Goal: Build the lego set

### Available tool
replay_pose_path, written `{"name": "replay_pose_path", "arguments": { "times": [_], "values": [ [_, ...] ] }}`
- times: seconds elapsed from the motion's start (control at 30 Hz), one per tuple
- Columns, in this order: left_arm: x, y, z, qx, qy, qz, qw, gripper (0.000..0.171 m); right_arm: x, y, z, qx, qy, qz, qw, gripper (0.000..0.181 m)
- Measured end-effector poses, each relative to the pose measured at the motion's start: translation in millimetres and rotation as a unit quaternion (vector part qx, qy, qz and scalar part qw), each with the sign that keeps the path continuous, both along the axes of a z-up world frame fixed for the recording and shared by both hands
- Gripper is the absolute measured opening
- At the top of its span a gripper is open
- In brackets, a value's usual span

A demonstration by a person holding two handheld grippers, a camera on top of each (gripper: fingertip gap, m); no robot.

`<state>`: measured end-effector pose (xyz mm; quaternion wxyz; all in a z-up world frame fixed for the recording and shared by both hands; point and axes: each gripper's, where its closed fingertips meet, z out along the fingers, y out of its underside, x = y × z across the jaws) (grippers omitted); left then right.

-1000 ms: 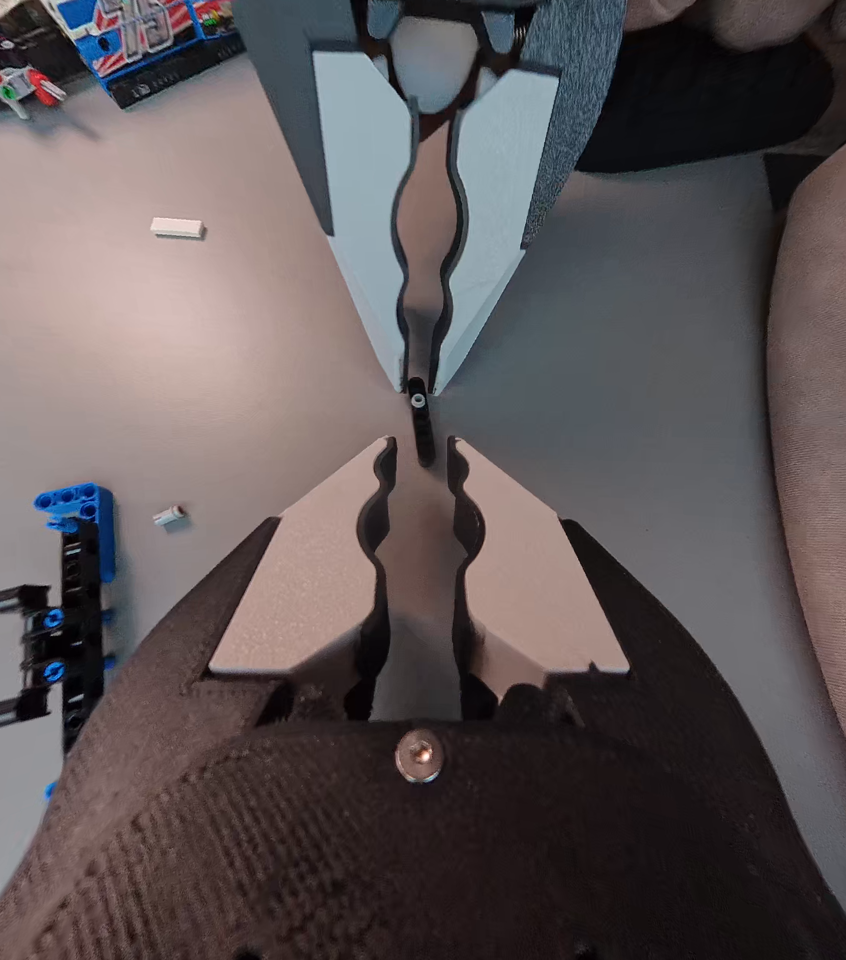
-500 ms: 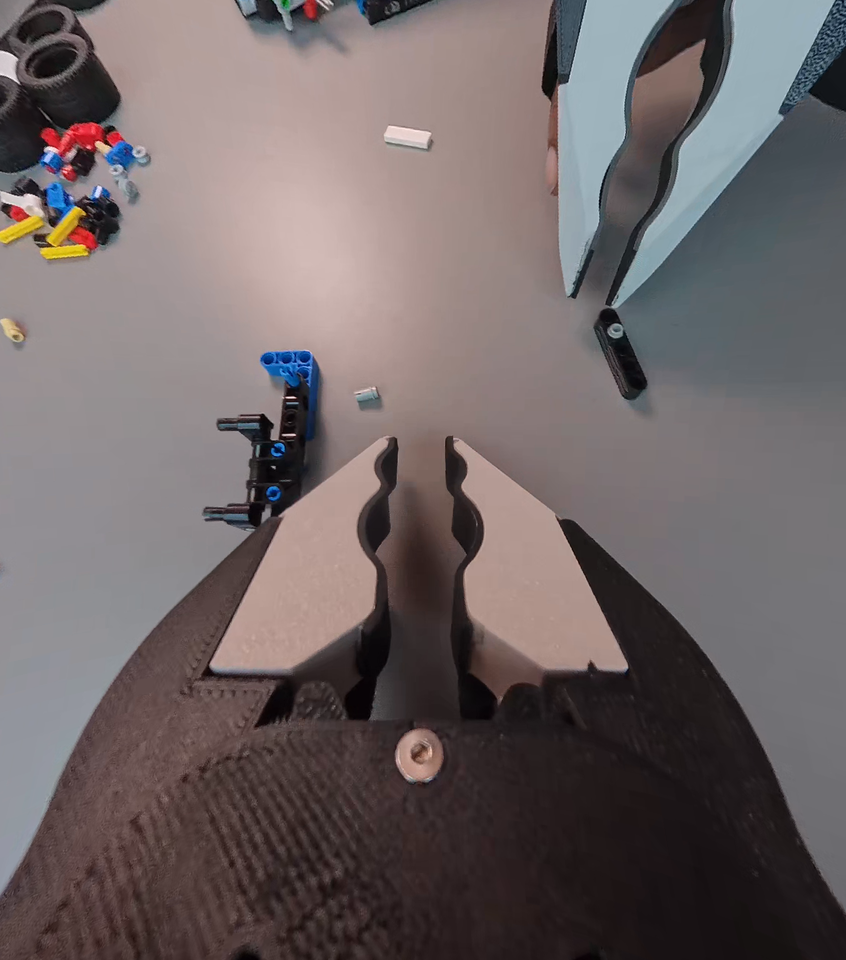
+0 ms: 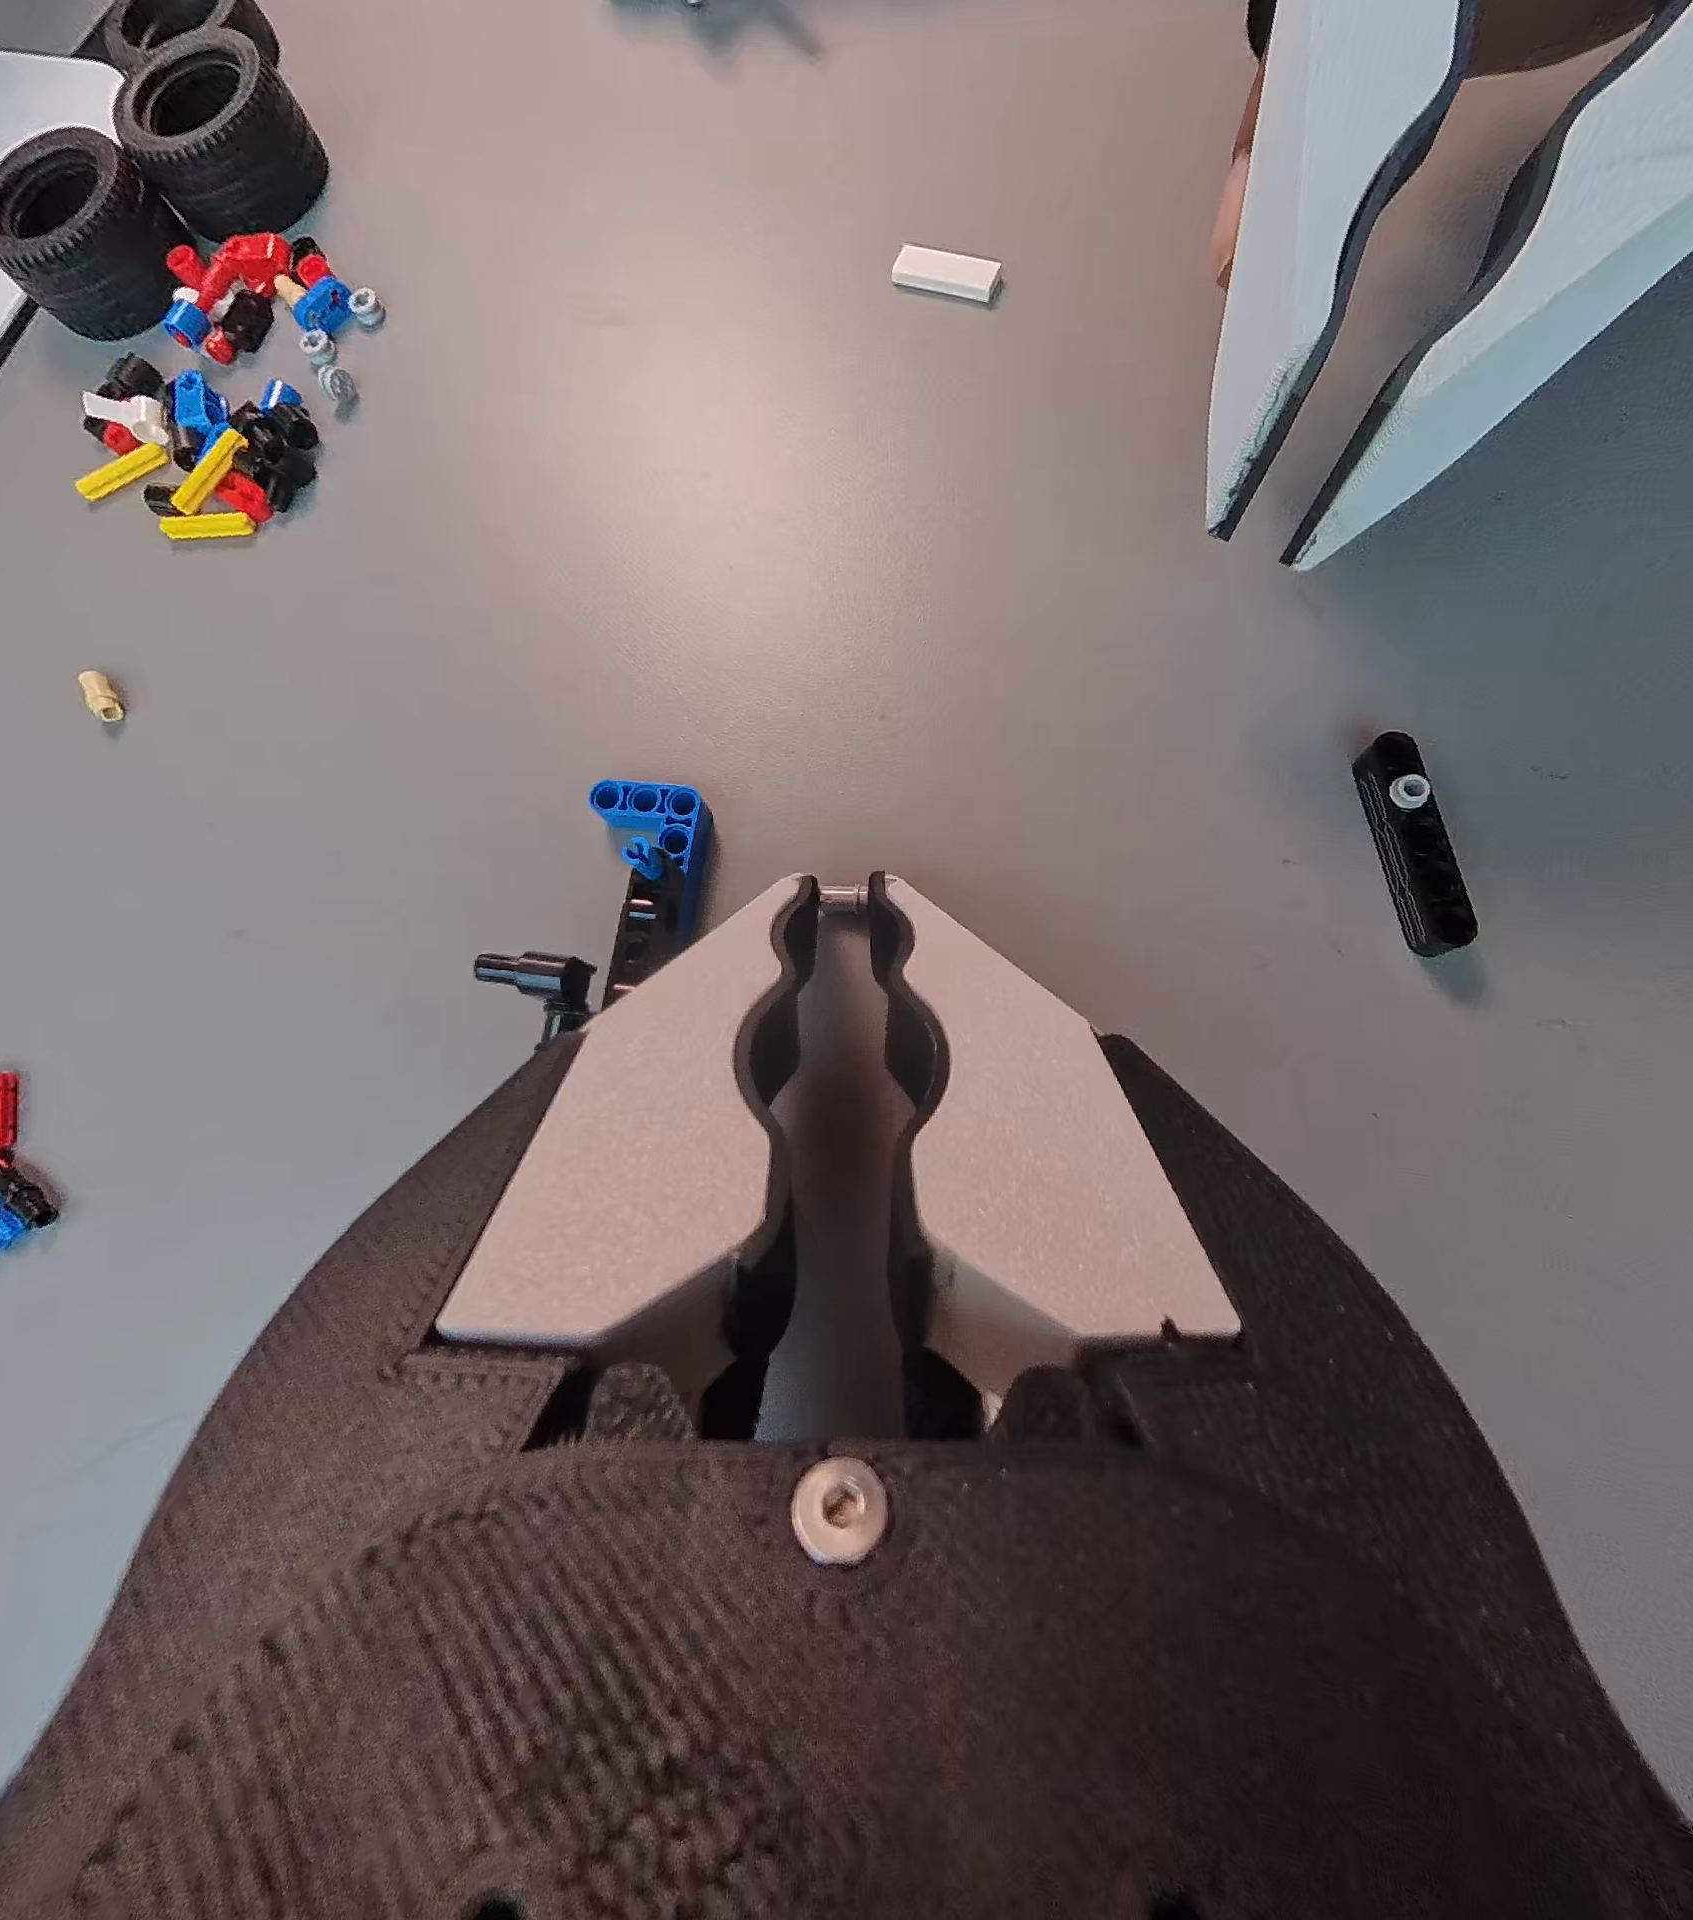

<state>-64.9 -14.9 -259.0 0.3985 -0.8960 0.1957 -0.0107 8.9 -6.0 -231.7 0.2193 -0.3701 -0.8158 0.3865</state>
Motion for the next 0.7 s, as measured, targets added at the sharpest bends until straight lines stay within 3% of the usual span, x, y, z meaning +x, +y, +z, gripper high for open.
{"name": "replay_pose_path", "arguments": {
  "times": [0.07, 0.17, 0.27, 0.37, 0.5, 0.7],
  "values": [
    [5, -1, 2, -0.001, -0.034, 0.0, 0.999, 0.008, -4, -3, 4, 0.002, 0.022, -0.001, 1.0, 0.006],
    [28, -4, 22, 0.006, -0.195, -0.01, 0.981, 0.008, -12, -10, 14, 0.045, 0.092, 0.008, 0.995, 0.01],
    [45, -8, 50, 0.011, -0.372, -0.021, 0.928, 0.008, -17, -22, 27, 0.108, 0.175, 0.028, 0.978, 0.013],
    [53, -13, 71, 0.005, -0.504, -0.035, 0.863, 0.008, -20, -30, 37, 0.152, 0.226, 0.034, 0.962, 0.014],
    [59, -18, 82, -0.005, -0.573, -0.047, 0.819, 0.008, -22, -35, 50, 0.144, 0.26, 0.027, 0.954, 0.007],
    [60, -20, 95, 0.008, -0.616, -0.059, 0.785, 0.008, -22, -37, 62, 0.105, 0.275, 0.017, 0.955, 0.003]
  ]
}}
